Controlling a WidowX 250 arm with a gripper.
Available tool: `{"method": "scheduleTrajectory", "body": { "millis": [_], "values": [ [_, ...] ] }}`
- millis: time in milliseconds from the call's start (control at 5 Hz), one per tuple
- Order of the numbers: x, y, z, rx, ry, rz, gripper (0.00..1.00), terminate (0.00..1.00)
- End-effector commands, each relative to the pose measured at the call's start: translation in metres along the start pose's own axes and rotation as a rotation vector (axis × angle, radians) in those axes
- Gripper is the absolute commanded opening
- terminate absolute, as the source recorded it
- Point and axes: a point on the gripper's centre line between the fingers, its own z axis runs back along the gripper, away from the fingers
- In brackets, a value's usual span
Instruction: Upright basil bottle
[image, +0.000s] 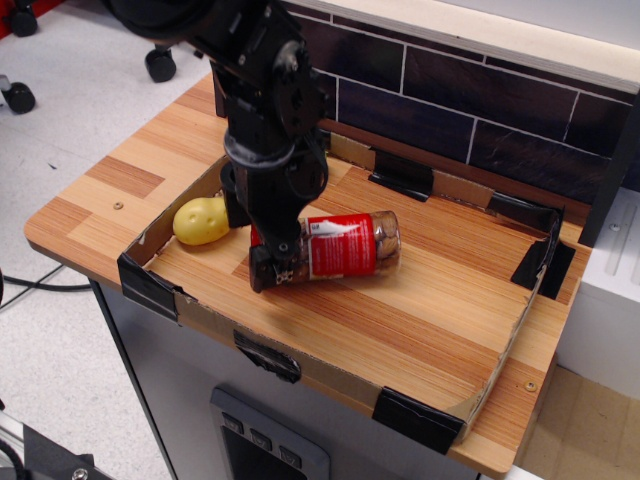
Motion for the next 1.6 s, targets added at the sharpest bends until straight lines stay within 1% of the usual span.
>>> {"method": "scheduleTrajectory", "body": {
  "millis": [0,200,400,600,800,1000,1200,1400],
  "values": [
    [0.011,0.004,-0.006,0.037,-0.008,-0.016,1.00,0.00],
    [0.011,0.003,-0.007,0.029,-0.002,-0.021,0.00,0.00],
    [0.010,0.005,-0.001,0.019,-0.014,-0.004,0.00,0.00],
    [0.011,0.012,0.022,0.006,-0.023,0.031,0.00,0.00],
    [0.014,0.019,0.049,0.007,-0.032,0.090,0.00,0.00],
    [0.017,0.022,0.070,0.030,0.018,0.133,0.00,0.00],
    [0.019,0.022,0.083,0.021,0.030,0.151,0.00,0.00],
    [0.023,0.025,0.092,-0.017,0.080,0.179,0.00,0.00]
  ]
}}
